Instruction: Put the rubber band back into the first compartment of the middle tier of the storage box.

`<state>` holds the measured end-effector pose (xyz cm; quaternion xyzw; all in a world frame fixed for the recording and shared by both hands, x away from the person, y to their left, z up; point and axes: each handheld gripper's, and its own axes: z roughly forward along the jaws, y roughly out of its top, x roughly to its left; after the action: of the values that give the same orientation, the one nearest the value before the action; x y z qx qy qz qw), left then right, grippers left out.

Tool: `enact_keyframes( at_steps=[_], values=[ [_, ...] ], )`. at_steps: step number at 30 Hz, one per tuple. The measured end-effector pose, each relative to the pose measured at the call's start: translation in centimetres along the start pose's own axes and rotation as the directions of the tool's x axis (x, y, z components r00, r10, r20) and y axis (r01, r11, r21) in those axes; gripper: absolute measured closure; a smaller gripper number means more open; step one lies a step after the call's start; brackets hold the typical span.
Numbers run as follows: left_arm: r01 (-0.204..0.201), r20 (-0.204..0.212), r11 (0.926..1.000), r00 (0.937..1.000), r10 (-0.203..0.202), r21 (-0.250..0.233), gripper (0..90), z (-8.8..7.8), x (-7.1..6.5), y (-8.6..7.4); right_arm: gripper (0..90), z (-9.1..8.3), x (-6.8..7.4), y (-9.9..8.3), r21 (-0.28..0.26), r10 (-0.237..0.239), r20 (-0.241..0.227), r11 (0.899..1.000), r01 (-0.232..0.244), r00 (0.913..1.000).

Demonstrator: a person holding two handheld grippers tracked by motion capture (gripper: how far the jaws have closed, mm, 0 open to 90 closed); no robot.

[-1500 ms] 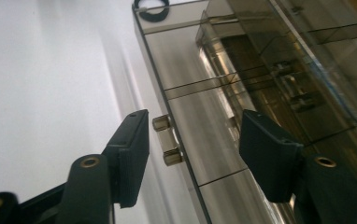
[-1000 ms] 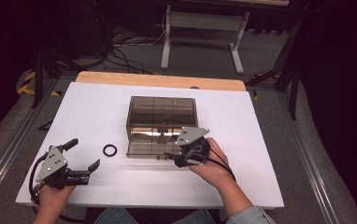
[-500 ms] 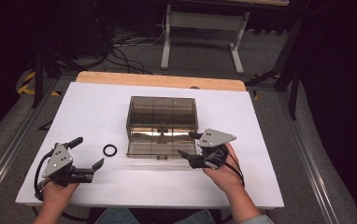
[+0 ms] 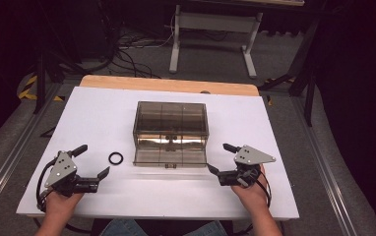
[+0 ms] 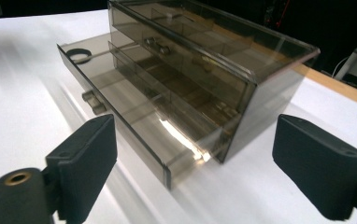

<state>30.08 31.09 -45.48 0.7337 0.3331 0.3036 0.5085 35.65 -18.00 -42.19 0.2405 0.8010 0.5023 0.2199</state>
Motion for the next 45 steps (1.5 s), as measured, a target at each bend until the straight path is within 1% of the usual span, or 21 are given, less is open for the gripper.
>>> enact_keyframes(
  at_steps=[4,8,11,15,18,21,27,30,34,40,43,45],
  values=[
    [0.000,-0.003,1.0000,1.0000,0.000,0.000,1.1,-0.1,0.1,0.0,11.4,-0.5,-0.4,-1.1,-0.008,0.013,0.013,1.000,-0.013,0.9998],
    [0.001,-0.004,1.0000,1.0000,-0.001,0.000,1.1,-0.1,0.1,-0.1,7.5,-0.8,-0.9,-2.4,-0.013,0.030,0.043,0.999,-0.030,0.9986],
    [-0.001,-0.003,1.0000,1.0000,0.001,0.001,1.0,-0.1,0.1,-0.1,5.4,-0.8,-1.1,-3.4,-0.005,0.042,0.054,0.999,-0.042,0.9977],
    [-0.002,-0.002,1.0000,1.0000,0.002,0.000,1.1,0.0,0.1,-0.1,3.2,-0.8,-1.3,-4.2,0.000,0.060,0.043,0.998,-0.061,0.9973],
    [-0.001,0.000,1.0000,1.0000,0.001,0.001,1.1,-0.1,0.1,-0.1,2.7,-0.9,-1.3,-4.5,0.007,0.054,0.038,0.998,-0.055,0.9978],
    [-0.003,0.001,1.0000,1.0000,0.003,0.002,1.0,-0.1,0.1,-0.1,2.0,-1.1,-1.4,-5.0,0.010,0.067,0.037,0.998,-0.067,0.9971],
    [0.000,0.003,1.0000,1.0000,0.000,0.005,1.1,0.0,0.1,-0.1,1.6,-1.3,-1.5,-5.4,0.001,0.086,0.032,0.996,-0.086,0.9958],
    [-0.004,0.007,1.0000,1.0000,0.004,0.009,1.1,0.0,0.1,-0.1,1.4,-1.1,-1.6,-5.8,0.000,0.107,0.026,0.994,-0.107,0.9939],
    [-0.007,0.008,0.9999,0.9999,0.007,0.010,1.1,0.0,0.1,-0.1,1.4,-1.0,-1.6,-5.9,0.004,0.113,0.035,0.994,-0.113,0.9930],
    [-0.009,0.019,0.9999,0.9998,0.009,0.014,1.0,0.1,0.0,-0.1,1.4,-1.1,-1.7,-6.0,-0.009,0.120,0.039,0.993,-0.120,0.9919],
    [-0.006,0.030,0.9999,0.9995,0.005,0.016,1.2,0.2,0.0,0.0,1.4,-1.1,-1.6,-6.0,-0.009,0.118,0.040,0.993,-0.118,0.9922],
    [-0.008,0.029,0.9998,0.9995,0.007,0.018,1.2,0.2,0.0,0.0,1.4,-1.1,-1.6,-6.0,-0.008,0.115,0.040,0.993,-0.115,0.9925]
  ],
)
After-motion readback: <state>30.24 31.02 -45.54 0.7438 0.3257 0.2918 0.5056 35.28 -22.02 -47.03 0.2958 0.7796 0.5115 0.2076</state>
